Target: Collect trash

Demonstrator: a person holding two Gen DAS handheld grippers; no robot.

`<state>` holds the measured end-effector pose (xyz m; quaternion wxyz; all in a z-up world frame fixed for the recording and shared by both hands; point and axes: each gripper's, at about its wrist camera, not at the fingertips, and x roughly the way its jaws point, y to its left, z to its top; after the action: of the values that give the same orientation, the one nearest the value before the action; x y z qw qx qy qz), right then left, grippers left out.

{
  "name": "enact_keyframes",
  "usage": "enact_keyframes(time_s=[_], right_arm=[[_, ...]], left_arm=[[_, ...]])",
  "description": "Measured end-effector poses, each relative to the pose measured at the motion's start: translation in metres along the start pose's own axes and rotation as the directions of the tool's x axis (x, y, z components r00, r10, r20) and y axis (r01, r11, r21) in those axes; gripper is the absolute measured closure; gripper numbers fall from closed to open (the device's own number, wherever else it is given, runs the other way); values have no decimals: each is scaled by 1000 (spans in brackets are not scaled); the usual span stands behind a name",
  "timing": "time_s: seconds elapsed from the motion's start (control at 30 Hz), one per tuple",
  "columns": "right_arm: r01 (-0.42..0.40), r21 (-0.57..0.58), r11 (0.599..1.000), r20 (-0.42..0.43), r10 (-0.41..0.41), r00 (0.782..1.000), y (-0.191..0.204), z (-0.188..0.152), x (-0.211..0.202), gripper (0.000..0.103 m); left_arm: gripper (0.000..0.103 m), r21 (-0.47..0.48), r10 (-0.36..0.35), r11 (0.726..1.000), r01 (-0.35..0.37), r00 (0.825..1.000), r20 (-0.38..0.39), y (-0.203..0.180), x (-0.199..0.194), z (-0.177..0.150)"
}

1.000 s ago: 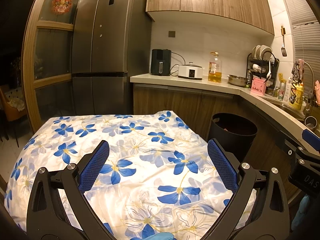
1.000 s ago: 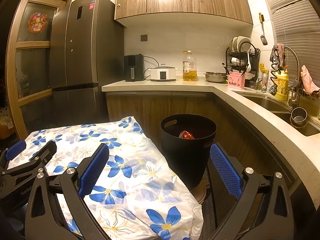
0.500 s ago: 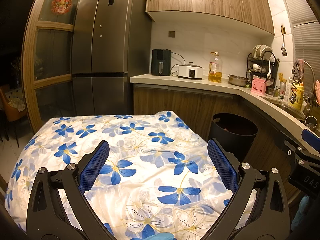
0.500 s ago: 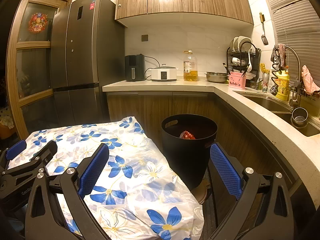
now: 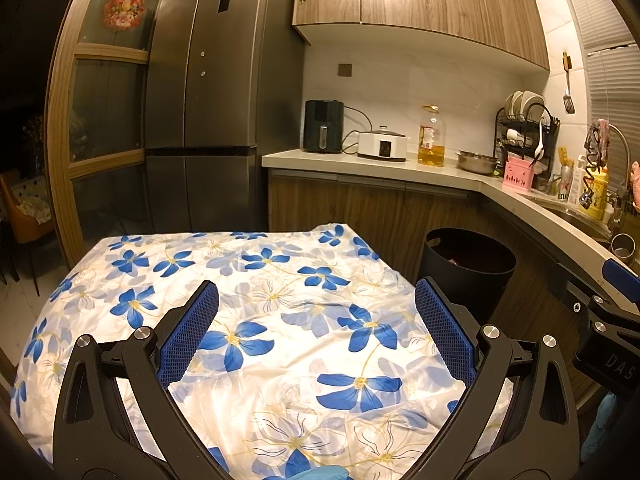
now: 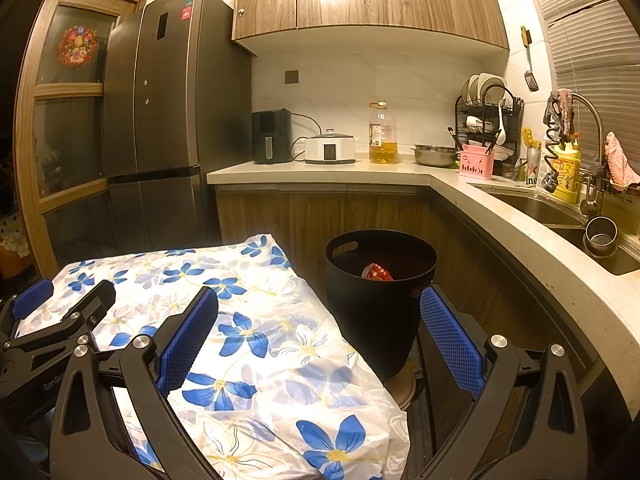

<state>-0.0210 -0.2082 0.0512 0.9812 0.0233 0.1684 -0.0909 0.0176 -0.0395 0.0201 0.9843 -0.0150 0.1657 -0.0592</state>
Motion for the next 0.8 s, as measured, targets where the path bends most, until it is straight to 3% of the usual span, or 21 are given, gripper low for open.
enact_keyframes(time_s=[0.8], right_arm=[[-5,-1,1000,-5,5,1000,1,2,3,6]], left_arm=[[6,6,1,1000,-1,1000,-4,1,0,2]])
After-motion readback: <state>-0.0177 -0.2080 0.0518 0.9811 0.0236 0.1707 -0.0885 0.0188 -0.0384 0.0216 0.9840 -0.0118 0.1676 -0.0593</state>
